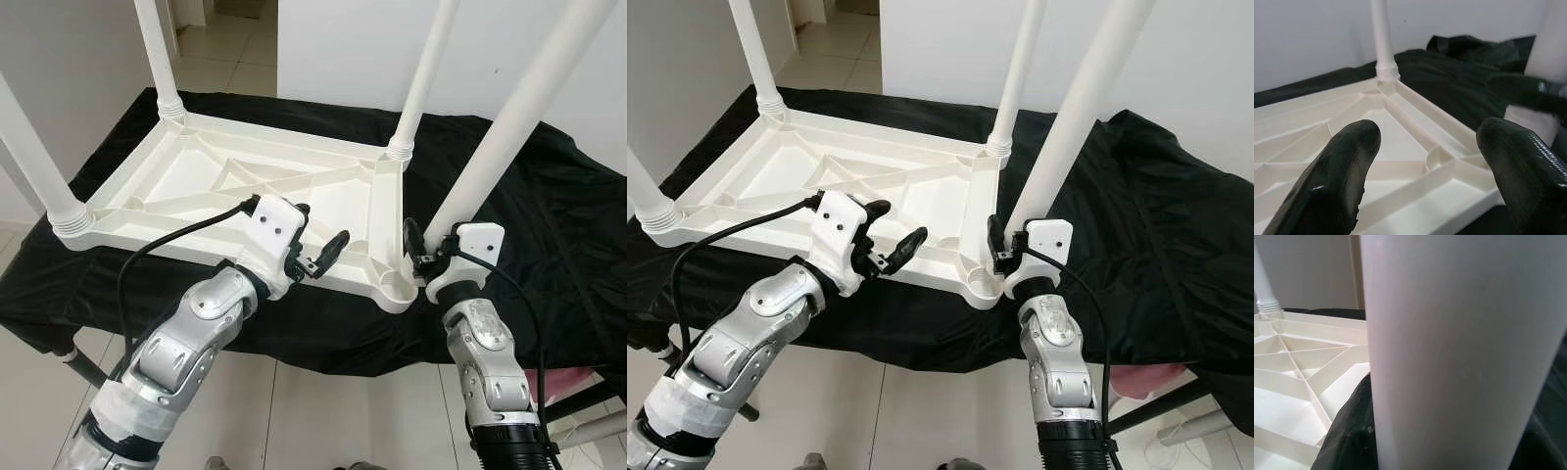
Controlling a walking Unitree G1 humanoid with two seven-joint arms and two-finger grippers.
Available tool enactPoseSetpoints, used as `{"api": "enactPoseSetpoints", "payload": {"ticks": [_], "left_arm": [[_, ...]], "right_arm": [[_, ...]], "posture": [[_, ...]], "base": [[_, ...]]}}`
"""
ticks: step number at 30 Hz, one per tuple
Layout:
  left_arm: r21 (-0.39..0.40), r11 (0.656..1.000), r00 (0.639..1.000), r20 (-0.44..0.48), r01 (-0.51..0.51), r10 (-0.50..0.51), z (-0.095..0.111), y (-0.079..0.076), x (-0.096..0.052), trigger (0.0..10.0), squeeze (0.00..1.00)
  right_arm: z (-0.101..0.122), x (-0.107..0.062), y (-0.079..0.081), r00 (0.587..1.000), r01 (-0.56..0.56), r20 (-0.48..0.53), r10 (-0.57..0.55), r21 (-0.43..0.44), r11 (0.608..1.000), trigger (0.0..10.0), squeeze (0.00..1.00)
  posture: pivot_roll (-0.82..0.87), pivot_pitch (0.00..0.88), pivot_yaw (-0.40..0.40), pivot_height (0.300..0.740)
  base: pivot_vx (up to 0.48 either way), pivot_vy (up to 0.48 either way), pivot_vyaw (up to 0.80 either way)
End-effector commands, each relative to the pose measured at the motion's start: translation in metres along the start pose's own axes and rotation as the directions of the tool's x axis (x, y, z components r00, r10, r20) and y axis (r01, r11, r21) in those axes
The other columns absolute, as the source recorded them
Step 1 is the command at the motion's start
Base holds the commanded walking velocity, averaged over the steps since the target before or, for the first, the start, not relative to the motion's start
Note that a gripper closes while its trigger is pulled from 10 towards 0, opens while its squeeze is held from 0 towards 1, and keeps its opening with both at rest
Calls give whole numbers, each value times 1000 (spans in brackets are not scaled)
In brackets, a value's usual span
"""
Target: Building children table
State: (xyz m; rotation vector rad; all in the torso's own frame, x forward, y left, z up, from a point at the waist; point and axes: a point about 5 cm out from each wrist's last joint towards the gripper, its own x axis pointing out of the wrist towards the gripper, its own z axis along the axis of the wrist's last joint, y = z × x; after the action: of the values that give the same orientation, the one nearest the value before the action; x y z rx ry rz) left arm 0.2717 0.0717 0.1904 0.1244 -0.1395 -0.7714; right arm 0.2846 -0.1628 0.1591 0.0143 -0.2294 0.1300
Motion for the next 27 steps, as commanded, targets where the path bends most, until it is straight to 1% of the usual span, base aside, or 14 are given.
{"api": "enactPoseSetpoints", "payload": {"ticks": [1,5,9,12,15,18,19,20,22,27], "left_arm": [[17,959,959,-4,284,-284,-1,-19,-5,10000,0],[10,954,954,-10,300,-300,-2,-21,-7,10000,0],[5,935,935,-32,353,-353,-5,-28,-10,10000,0],[-4,924,924,-36,381,-381,-6,-32,-11,10000,0],[-13,920,919,-35,392,-392,-6,-33,-11,10000,0],[-44,909,909,-31,414,-416,-5,-37,-12,10000,0],[-54,901,901,-31,431,-433,-4,-39,-14,10000,0],[-54,901,901,-31,431,-433,-4,-39,-14,10000,0],[-62,891,891,-36,450,-452,-4,-41,-17,10000,0],[-62,892,892,-34,449,-451,-3,-39,-17,10000,0]], "right_arm": [[-3,-4,1,1000,-30,3,30,-7,1000,10000,0],[-6,-5,3,999,-54,-2,54,-8,999,10000,0],[-18,0,11,989,-151,-12,151,-41,988,10000,0],[-25,5,16,981,-195,-30,193,-44,980,10000,0],[-28,7,17,978,-207,-44,204,-57,977,10000,0],[-34,8,18,974,-221,-64,217,-60,973,10000,0],[-38,8,19,969,-240,-75,236,-65,969,10000,0],[-38,8,19,969,-240,-75,236,-65,969,10000,0],[-44,4,23,953,-294,-100,285,-82,952,10000,0],[-51,-1,26,935,-346,-117,336,-79,935,10000,0]], "posture": [[4,24,-49,740],[3,24,-47,740],[-1,26,-38,740],[-1,26,-38,740],[0,24,-39,740],[7,21,-45,740],[11,20,-47,740],[11,20,-47,740],[21,12,-51,740],[25,1,-49,740]], "base": [[0,0,0],[0,0,0],[0,0,0],[0,0,0],[0,0,0],[0,0,0],[0,0,0],[0,0,0],[0,0,0],[0,0,0]]}}
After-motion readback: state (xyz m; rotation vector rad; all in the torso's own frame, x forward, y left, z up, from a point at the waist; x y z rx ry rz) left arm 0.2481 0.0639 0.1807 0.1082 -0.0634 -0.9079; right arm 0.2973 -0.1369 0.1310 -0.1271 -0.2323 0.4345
